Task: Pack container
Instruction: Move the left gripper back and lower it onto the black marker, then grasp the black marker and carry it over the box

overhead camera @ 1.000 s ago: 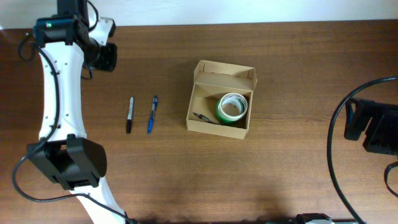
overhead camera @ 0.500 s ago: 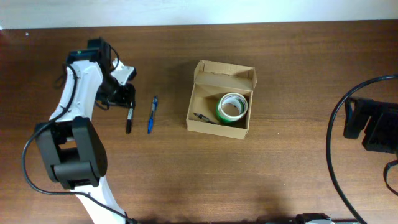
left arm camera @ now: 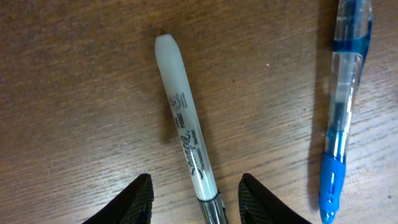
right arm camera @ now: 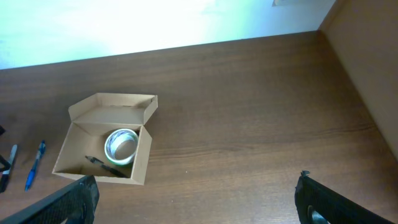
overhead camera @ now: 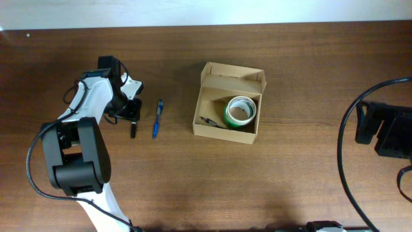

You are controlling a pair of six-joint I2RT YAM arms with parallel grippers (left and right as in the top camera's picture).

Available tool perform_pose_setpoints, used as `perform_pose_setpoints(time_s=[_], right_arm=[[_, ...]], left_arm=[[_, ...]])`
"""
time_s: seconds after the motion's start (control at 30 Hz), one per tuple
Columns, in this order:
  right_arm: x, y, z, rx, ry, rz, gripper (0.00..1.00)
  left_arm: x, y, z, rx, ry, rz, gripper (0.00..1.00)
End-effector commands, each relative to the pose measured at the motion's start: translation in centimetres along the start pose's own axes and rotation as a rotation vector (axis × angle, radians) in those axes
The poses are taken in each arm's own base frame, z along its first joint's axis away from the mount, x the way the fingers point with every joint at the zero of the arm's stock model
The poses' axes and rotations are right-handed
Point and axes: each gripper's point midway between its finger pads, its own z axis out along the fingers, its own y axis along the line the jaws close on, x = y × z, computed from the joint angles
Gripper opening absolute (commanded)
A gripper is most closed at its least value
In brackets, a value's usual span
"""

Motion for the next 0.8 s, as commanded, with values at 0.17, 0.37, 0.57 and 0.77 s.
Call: perform_pose_setpoints(time_s=[0.17,0.37,0.57,0.77], right_arm=[[0.0,0.3,-0.2,-0.015,-0.003,-0.004,0.99],[0.0,0.3,-0.2,-0.015,-0.003,-0.004,0.99],[0.0,0.3,-0.2,-0.015,-0.003,-0.004,0.99],[0.0,0.3,-0.2,-0.015,-0.003,-0.004,0.99]], left_arm=[[0.1,0.3,1.0,-0.011,0.006,0.003,0.40],[0.4,0.3,1.9,-0.003,0.027,0.001,0.40],[1.0,0.1,3.6,0.015,0.063,-0.009,0.40],[0.9,0.1,3.9,0.013,0.056,-0.009,0.22]])
